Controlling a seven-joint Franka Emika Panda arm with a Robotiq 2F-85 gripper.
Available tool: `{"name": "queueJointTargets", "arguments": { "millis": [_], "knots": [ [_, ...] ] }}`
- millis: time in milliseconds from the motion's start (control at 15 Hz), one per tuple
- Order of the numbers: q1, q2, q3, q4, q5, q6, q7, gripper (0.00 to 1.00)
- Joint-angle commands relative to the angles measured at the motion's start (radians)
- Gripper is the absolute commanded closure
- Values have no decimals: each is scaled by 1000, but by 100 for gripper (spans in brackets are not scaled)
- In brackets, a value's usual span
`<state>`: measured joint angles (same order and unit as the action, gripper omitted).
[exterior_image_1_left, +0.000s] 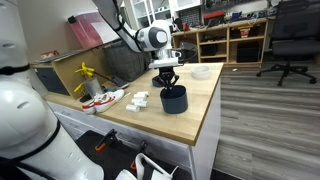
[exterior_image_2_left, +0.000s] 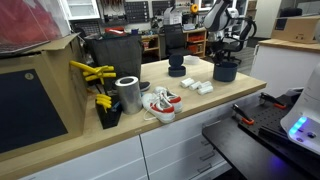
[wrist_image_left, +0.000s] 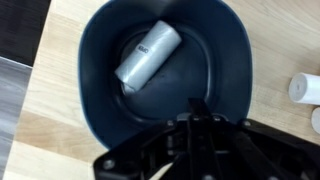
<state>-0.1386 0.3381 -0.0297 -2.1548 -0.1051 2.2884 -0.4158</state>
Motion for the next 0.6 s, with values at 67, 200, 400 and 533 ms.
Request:
{"name": "queueJointTargets", "arguments": {
  "millis": [67, 200, 400, 533],
  "knots": [
    [-26, -49, 6, -37, 27, 69, -55, 100],
    [-41, -74, 11, -42, 62, 82, -74, 97],
    [-53, -102, 13, -45, 121, 91, -95, 68],
    [-51, -119, 10, -45, 128, 78, -130, 54]
  ]
}}
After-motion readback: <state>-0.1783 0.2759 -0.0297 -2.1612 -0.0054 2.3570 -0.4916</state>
